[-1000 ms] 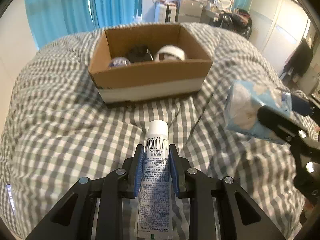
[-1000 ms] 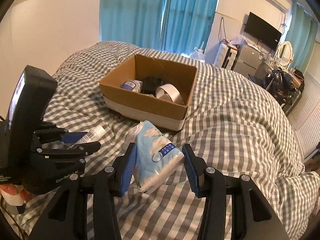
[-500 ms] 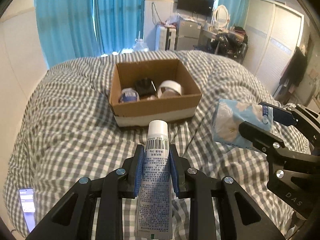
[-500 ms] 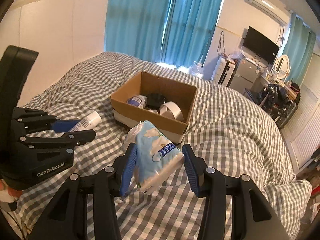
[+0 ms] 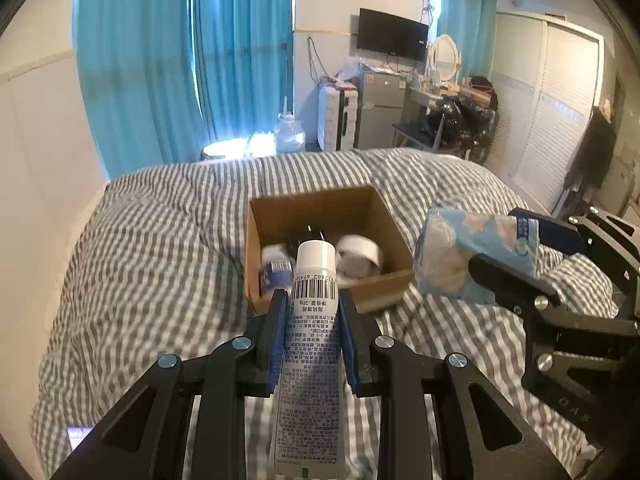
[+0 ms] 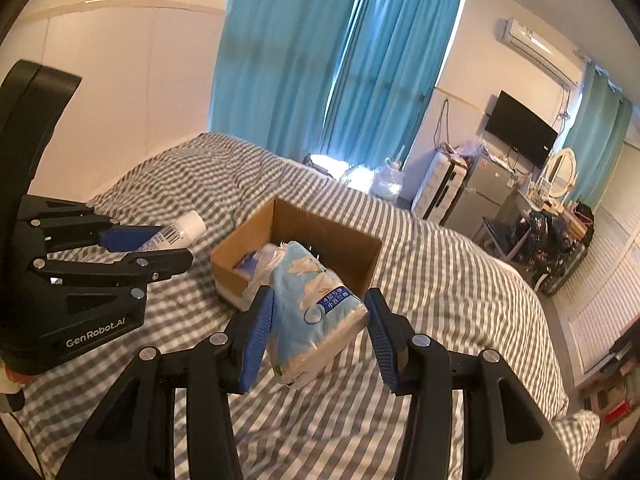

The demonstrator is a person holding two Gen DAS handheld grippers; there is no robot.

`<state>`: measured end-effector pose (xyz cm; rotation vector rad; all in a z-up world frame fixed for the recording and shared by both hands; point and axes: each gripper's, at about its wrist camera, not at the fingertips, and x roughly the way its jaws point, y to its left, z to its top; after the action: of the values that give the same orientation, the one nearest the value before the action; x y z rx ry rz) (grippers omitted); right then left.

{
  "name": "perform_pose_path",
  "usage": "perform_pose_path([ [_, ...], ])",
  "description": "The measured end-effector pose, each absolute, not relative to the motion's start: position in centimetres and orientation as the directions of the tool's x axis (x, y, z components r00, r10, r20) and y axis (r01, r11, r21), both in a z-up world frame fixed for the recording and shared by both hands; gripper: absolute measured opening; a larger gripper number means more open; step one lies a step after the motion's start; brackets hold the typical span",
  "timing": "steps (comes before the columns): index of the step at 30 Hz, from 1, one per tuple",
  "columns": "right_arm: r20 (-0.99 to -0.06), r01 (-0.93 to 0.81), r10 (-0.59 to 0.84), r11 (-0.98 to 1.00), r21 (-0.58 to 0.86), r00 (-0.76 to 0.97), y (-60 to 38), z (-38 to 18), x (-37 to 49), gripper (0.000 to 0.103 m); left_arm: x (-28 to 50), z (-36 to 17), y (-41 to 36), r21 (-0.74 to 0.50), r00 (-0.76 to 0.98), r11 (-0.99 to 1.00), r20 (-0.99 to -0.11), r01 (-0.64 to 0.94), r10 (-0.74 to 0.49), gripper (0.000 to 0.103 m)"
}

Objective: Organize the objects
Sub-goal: 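Carry the tube and tissue pack over the cardboard box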

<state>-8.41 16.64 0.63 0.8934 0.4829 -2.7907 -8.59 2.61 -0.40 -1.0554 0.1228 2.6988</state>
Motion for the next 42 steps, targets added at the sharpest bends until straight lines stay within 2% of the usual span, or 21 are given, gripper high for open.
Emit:
perform_pose_path([
  [16,-0.577,0.273,-0.091,-0.932,-0.237,-0.812,17.0,2.2,-18.4,0.046,-19.6,1.2,4.0,0.004,-0.731,-0.973,-0.660,-0.233,0.172,0.025],
  [28,-0.606,0.253,-0.101,-0.952,-0.171,-0.789,18.6,-0.6,-26.0,0.046,-26.5,-2.7,4.8,0.005,-0.702,-0.974,-0.694,-0.227,0.160,0.025],
  [42,-0.669,0.228,-0.065,-0.961,-0.159,-0.740,19.3,-6.6,-32.8,0.046,-31.6,-8.8,5.3,-0.008,-0.655,-0.972,-0.738,-0.235,0.164,0.025],
])
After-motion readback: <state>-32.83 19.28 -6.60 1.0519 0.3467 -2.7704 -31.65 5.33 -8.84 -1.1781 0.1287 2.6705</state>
